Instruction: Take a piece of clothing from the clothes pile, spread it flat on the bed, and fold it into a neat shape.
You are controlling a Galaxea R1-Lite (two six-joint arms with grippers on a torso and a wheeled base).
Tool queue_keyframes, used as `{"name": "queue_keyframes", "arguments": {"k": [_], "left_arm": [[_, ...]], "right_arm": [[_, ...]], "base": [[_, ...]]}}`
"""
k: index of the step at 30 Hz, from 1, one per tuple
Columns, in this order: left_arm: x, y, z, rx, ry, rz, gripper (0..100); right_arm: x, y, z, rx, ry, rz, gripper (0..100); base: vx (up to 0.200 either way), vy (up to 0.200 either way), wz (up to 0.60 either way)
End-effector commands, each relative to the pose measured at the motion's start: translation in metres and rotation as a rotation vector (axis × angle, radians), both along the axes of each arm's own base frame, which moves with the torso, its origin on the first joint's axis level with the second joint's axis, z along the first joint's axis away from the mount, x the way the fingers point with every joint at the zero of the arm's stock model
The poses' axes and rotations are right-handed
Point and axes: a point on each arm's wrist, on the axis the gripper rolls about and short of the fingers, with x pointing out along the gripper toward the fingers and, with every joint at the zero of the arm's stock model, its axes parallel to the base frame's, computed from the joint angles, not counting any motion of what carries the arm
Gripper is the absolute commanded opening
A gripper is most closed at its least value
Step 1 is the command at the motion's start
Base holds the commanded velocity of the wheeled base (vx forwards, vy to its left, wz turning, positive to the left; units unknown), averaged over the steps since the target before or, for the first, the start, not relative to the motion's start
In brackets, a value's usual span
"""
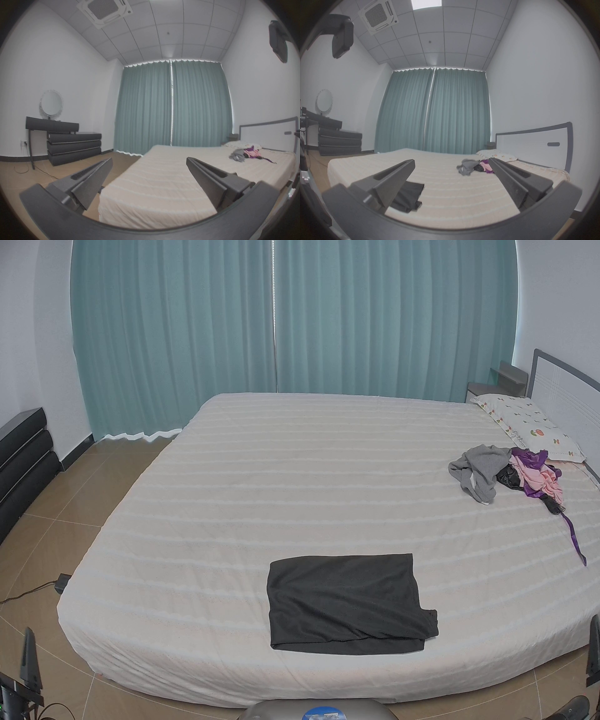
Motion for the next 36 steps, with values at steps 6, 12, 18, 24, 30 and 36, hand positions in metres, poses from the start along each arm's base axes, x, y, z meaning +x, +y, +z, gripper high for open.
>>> {"name": "queue_keyframes", "arguments": {"k": [6, 12, 18, 24, 30, 36], "left_arm": [[0.0046, -0.0026, -0.0190, 0.016, 0.115, -0.114, 100], [0.0043, -0.0017, -0.0210, 0.008, 0.130, -0.075, 100], [0.0046, -0.0036, -0.0225, -0.025, 0.139, -0.165, 100], [0.0047, -0.0043, -0.0253, 0.022, 0.173, -0.190, 100], [0.0047, -0.0043, -0.0255, 0.024, 0.175, -0.191, 100], [0.0047, -0.0043, -0.0255, 0.022, 0.174, -0.191, 100]], "right_arm": [[0.0051, -0.0005, -0.0265, 0.038, 0.174, -0.024, 100], [0.0048, -0.0008, -0.0274, 0.068, 0.189, -0.031, 100], [0.0055, 0.0009, -0.0314, 0.100, 0.218, 0.046, 100], [0.0053, 0.0020, -0.0333, 0.054, 0.244, 0.089, 100], [0.0054, 0.0019, -0.0335, 0.065, 0.244, 0.087, 100], [0.0054, 0.0019, -0.0335, 0.064, 0.244, 0.092, 100]], "base": [[0.000, 0.000, 0.00], [0.000, 0.000, 0.00], [0.000, 0.000, 0.00], [0.000, 0.000, 0.00], [0.000, 0.000, 0.00], [0.000, 0.000, 0.00]]}}
